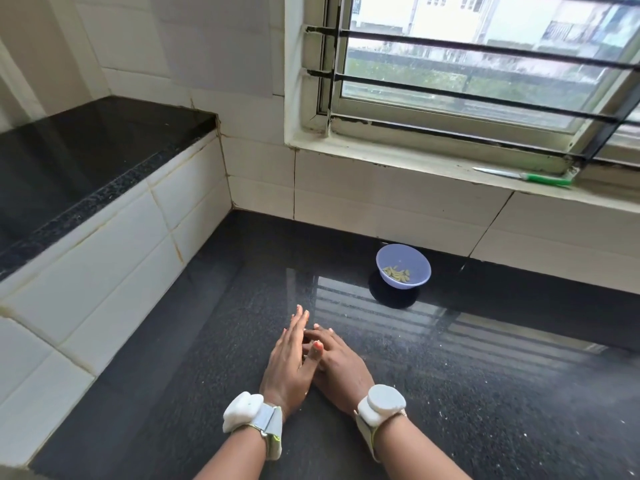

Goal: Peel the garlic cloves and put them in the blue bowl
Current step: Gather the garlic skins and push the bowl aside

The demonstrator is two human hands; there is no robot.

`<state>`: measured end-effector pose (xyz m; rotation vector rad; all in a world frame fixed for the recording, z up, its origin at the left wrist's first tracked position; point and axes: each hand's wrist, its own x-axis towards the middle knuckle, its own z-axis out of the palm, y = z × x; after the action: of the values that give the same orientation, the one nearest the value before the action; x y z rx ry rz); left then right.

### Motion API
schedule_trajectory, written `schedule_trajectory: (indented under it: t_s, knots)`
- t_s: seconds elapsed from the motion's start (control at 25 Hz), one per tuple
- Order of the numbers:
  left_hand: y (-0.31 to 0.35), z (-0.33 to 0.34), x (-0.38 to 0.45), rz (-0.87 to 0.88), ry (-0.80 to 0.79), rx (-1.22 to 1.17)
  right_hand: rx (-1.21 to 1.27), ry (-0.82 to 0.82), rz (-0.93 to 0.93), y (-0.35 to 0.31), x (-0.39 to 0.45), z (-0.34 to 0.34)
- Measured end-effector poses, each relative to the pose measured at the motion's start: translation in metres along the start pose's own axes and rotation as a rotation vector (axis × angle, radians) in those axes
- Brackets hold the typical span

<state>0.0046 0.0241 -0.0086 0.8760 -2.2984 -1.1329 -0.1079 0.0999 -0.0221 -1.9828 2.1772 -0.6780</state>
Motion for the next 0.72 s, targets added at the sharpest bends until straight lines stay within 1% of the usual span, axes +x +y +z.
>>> schedule_trajectory:
  t_s: [0.12, 0.2, 0.36, 0.44, 0.56, 0.72]
  knots:
    - [0.001, 0.0, -0.003, -0.004, -0.001, 0.031, -0.031, 0.128, -0.103, 0.004, -0.008, 0.0]
    - [0.0, 0.001, -0.007, -0.014, -0.004, 0.042, -0.087, 0.132, -0.128, 0.003, -0.016, -0.005]
    - [0.0, 0.003, -0.013, 0.001, -0.02, 0.088, -0.149, 0.068, -0.074, -0.003, -0.032, -0.006]
    - [0.0, 0.003, -0.013, 0.01, -0.021, 0.09, -0.182, 0.119, -0.041, -0.007, -0.036, 0.0]
    - [-0.001, 0.002, -0.012, 0.034, -0.009, 0.056, -0.116, 0.216, 0.06, -0.017, -0.036, -0.002]
    - [-0.001, 0.0, -0.013, 0.015, 0.024, -0.104, -0.103, 0.28, 0.124, -0.02, -0.032, -0.003]
